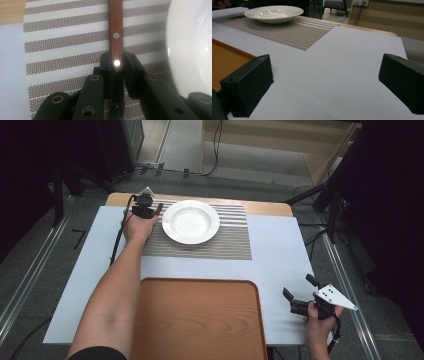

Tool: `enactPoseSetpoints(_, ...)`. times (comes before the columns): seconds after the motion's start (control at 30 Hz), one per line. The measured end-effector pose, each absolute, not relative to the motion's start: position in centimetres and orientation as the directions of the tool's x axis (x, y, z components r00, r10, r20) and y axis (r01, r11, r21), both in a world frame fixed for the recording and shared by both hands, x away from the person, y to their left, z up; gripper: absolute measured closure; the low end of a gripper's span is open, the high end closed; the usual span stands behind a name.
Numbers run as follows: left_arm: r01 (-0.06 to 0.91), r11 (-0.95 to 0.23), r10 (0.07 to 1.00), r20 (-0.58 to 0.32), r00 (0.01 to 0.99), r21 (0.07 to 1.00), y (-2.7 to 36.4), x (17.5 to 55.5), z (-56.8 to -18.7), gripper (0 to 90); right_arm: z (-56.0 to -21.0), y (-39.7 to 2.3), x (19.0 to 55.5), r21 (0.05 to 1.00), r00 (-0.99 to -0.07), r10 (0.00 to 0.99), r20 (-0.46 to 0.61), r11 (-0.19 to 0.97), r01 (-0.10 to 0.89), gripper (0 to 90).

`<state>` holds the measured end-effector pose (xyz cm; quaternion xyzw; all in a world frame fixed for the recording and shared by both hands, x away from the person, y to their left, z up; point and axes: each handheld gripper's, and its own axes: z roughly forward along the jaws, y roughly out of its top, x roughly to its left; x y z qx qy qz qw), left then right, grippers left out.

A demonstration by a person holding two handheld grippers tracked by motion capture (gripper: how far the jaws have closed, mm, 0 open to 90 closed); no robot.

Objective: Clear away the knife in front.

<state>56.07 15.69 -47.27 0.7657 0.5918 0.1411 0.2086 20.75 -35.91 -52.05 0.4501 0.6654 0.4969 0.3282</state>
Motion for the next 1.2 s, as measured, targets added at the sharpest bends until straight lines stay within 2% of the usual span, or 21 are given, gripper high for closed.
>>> enactPoseSetpoints(0.67,0.817,-0.228,0.94,-0.099,0.326,0.53,15.9,53.3,-45.3,76.5,-52.1,-35.9,20.8,0.956,-0.38,0.925,0.007,0.105,0.274,0.0)
enactPoseSetpoints(0.8,0.804,-0.252,0.929,-0.098,0.357,0.538,15.8,52.6,-44.7,76.5,-52.1,-35.8,20.8,0.956,-0.382,0.924,0.005,0.108,0.274,0.0)
enactPoseSetpoints(1.2,0.784,-0.251,0.923,-0.104,0.371,0.567,16.8,50.5,-43.5,76.5,-52.0,-35.8,20.8,0.954,-0.378,0.926,0.005,0.109,0.28,0.0)
